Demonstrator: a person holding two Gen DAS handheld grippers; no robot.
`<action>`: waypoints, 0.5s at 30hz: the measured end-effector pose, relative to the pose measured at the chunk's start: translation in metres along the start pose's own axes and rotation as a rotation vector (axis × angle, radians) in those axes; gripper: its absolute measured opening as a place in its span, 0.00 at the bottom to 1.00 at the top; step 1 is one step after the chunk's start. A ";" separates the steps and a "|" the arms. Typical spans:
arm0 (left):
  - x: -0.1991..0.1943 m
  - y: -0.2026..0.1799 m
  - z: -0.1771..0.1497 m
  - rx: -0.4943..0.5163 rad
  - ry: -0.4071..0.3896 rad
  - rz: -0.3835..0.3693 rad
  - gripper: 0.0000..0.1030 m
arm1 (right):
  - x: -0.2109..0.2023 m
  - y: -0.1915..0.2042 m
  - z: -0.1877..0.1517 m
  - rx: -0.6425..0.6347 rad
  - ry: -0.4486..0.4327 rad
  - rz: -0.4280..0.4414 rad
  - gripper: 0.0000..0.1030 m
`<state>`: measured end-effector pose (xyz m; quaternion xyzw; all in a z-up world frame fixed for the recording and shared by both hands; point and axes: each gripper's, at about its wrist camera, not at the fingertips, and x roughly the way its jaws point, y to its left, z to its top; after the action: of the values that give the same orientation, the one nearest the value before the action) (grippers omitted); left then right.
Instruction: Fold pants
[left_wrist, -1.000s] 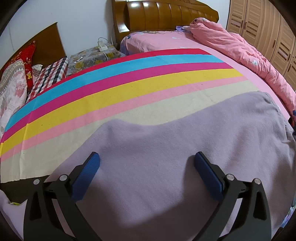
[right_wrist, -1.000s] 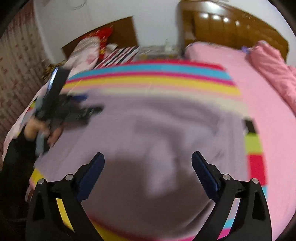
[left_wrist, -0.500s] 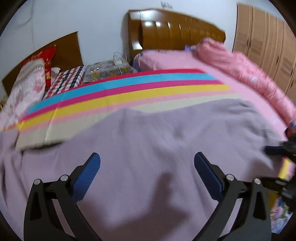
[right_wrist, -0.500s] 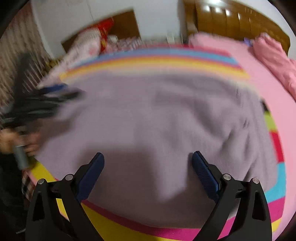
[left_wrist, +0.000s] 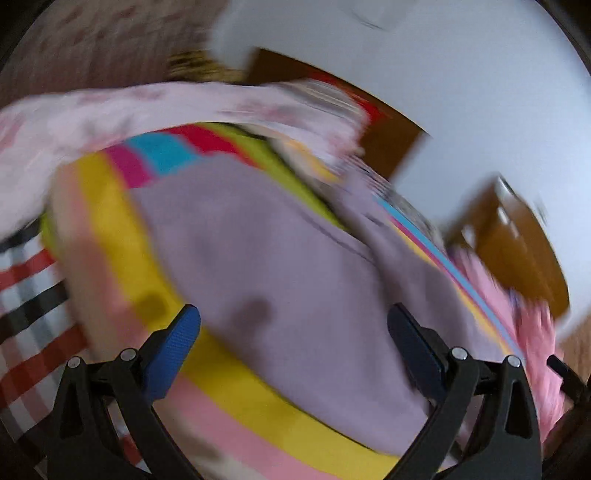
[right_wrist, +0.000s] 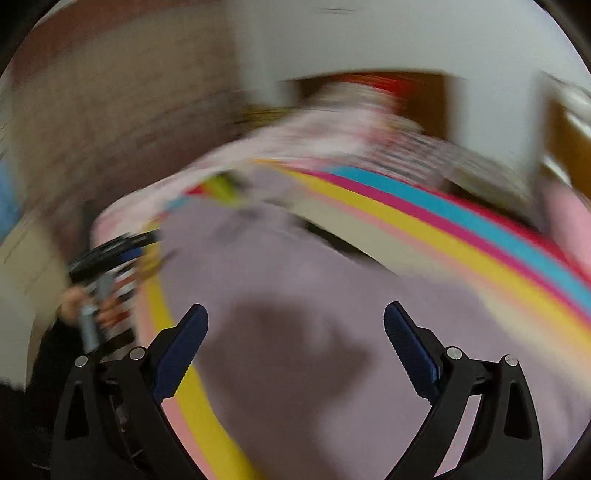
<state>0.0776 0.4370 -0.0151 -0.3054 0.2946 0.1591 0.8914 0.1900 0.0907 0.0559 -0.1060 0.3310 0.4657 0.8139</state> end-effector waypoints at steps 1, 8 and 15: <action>0.002 0.013 0.008 -0.031 -0.012 0.024 0.97 | 0.031 0.006 0.026 -0.062 0.020 0.042 0.87; 0.037 0.057 0.044 -0.112 0.002 0.077 0.87 | 0.238 0.046 0.145 -0.200 0.214 0.186 0.59; 0.073 0.076 0.066 -0.117 0.026 0.121 0.76 | 0.354 0.108 0.177 -0.357 0.377 0.255 0.44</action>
<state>0.1274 0.5445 -0.0525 -0.3405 0.3144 0.2258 0.8569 0.3013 0.4781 -0.0204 -0.2897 0.3998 0.5874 0.6413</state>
